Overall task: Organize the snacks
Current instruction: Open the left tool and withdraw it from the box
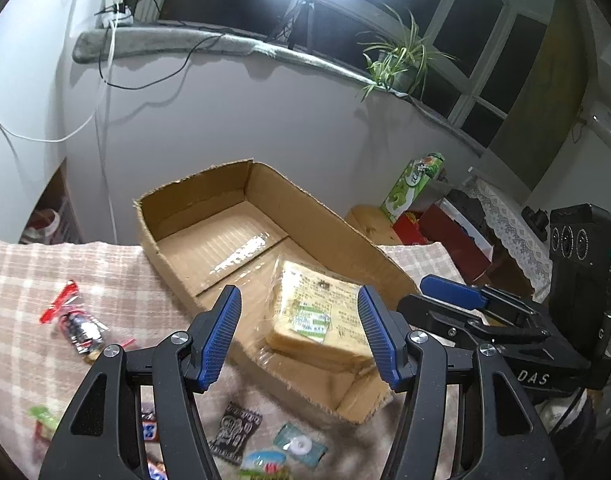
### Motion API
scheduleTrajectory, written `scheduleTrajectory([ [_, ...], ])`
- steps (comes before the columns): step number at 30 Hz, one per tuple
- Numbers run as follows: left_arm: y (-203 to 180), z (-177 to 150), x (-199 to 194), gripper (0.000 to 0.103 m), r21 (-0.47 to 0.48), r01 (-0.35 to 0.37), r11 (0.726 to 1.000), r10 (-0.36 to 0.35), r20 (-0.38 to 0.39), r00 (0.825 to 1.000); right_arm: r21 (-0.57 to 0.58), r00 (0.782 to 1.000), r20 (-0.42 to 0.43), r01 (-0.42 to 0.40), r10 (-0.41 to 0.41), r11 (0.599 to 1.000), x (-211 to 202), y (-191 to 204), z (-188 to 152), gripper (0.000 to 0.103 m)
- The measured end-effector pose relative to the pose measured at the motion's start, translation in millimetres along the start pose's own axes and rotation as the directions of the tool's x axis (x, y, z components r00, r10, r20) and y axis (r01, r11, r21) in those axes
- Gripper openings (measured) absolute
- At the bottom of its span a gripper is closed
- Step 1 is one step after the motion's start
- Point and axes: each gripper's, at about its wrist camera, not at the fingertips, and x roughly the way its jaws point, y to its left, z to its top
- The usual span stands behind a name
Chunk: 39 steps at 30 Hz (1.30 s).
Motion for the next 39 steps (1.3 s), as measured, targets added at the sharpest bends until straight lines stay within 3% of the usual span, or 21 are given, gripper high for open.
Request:
scheduleTrajectory([
  [10,18,-21,-53,0.062,-0.008,-0.039,0.999,0.04,0.072,0.997,-0.109,0.998,0.068,0.004,0.004,0.994,-33,37,-22,0.066],
  [24,83,-80,-128,0.062,-0.131,-0.195,0.972,0.209,0.095,0.973,-0.13,0.999,0.025,-0.043,0.046,0.991,-48,79,-71,0.066],
  [31,111,-105,-133,0.062,-0.196,-0.231,0.953,0.246,0.058,0.967,-0.121,0.997,-0.036,-0.073,0.069,0.99,-34,94,-91,0.066],
  [39,125,-121,-116,0.062,-0.185,-0.251,0.95,0.256,0.001,0.967,-0.144,0.991,-0.112,-0.088,0.072,0.986,-3,115,-112,0.066],
])
